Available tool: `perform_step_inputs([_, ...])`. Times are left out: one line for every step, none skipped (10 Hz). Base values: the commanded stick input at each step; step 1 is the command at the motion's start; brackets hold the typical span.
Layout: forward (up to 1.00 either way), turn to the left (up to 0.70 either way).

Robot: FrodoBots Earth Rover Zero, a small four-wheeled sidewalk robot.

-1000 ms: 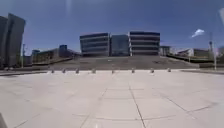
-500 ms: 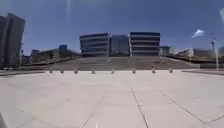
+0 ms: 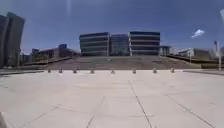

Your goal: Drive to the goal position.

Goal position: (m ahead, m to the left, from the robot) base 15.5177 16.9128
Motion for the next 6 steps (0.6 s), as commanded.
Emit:
perform_step_inputs([0.7,0.0])
perform_step_inputs([0.69,0.0])
perform_step_inputs([0.69,0.0])
perform_step_inputs([0.69,0.0])
perform_step_inputs([0.69,0.0])
perform_step_inputs([0.69,0.0])
